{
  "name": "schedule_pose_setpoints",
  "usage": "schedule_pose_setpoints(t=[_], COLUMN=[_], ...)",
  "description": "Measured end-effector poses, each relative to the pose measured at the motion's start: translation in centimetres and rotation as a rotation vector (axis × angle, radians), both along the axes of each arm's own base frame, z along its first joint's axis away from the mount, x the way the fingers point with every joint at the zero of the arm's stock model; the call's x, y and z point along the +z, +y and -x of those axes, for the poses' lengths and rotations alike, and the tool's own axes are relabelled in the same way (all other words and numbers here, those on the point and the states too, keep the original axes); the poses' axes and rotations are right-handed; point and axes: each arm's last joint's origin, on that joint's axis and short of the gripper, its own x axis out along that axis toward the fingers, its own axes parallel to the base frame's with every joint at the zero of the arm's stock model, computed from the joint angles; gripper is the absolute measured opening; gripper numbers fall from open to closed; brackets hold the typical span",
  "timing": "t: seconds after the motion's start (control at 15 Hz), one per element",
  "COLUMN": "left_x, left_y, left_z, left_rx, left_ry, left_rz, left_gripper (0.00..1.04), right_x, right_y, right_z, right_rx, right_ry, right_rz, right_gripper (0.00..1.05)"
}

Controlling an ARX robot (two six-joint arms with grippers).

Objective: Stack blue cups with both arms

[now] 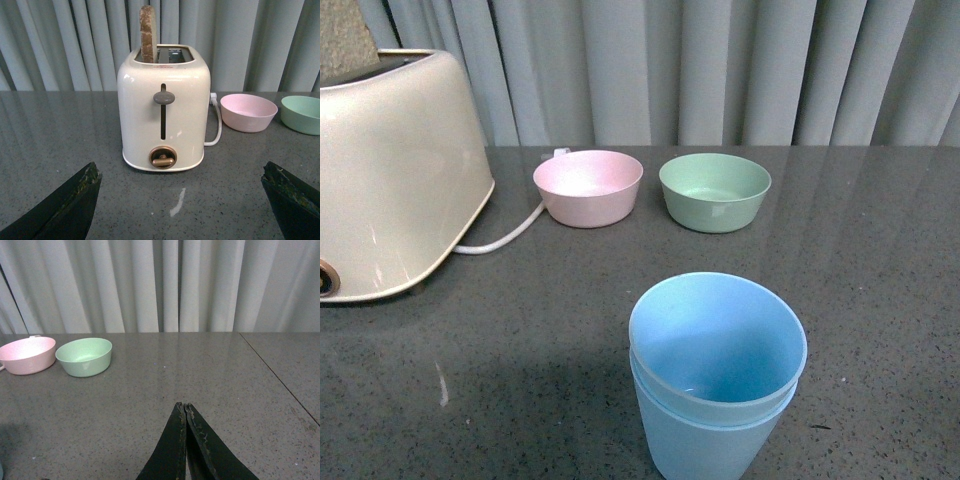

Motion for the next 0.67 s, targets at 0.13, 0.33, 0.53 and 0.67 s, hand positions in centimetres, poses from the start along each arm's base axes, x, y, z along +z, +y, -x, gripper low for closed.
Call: schedule_pose_setpoints(t=[0.13, 0.33, 0.53, 0.67], left_x=[0.0, 0.0, 0.0, 0.0], left_y=[0.0, 0.0, 0.0, 0.0], left_z=[0.0, 0.0, 0.0, 0.0], left_rx=[0.000, -0.001, 0.000, 0.000], left_ry=[0.000, 0.000, 0.000, 0.000], left_rz=[0.000, 0.000, 0.000, 0.000], left_gripper=[0.98, 0.98, 0.98, 0.98], right_x=[-0.2, -1.1, -1.1, -1.1], right_y=[0.0, 0.0, 0.0, 0.0], right_z=[0.0, 0.0, 0.1, 0.1], right_rx=[0.000, 0.000, 0.000, 0.000], right_ry=[0.000, -0.001, -0.006, -0.006], right_rz=[0.000, 0.001, 0.001, 0.001], right_gripper=[0.02, 0.02, 0.02, 0.02])
